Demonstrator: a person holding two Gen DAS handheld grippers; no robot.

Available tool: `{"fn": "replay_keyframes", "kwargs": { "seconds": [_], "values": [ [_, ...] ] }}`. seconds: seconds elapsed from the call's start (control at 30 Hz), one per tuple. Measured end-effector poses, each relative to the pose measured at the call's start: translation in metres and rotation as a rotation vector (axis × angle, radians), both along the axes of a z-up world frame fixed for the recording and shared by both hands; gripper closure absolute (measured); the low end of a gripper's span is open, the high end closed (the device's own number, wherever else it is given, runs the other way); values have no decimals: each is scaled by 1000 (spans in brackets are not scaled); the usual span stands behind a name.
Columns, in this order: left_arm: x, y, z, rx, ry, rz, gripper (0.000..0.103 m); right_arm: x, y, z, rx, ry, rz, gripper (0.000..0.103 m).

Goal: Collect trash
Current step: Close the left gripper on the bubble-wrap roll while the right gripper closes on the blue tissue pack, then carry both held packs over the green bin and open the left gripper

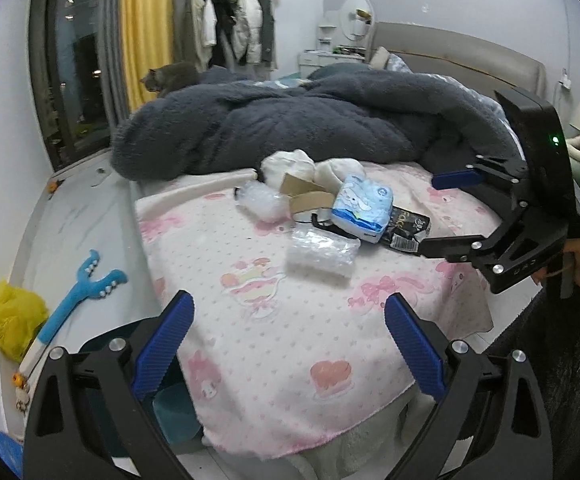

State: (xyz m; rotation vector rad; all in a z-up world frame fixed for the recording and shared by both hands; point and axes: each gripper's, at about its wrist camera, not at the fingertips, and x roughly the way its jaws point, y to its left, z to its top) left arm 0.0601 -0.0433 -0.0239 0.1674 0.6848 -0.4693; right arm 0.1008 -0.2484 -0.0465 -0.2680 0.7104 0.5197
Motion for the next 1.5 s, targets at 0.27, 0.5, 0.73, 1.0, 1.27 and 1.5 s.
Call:
{"fn": "replay_keyframes", "kwargs": {
  "seconds": [0.27,0.5,0.73,1.0,1.27,1.5],
  "values": [
    [16,-14,-21,34,38,-110,13,19,8,-11,-50,20,20,3],
    [36,-18,-25,12,43,-117,17,32,12,-17,-69,33,37,3],
    [51,-25,-30,-20,62,-164,18,43,14,-20,-71,44,40,3],
    [63,-41,-40,-7,90,-203,22,51,18,-24,-83,56,56,3],
    [75,-45,-45,-12,143,-218,42,57,20,-24,-69,52,59,4],
    [79,-25,-31,-54,127,-150,43,61,18,-20,-25,51,54,7]
  ]
}}
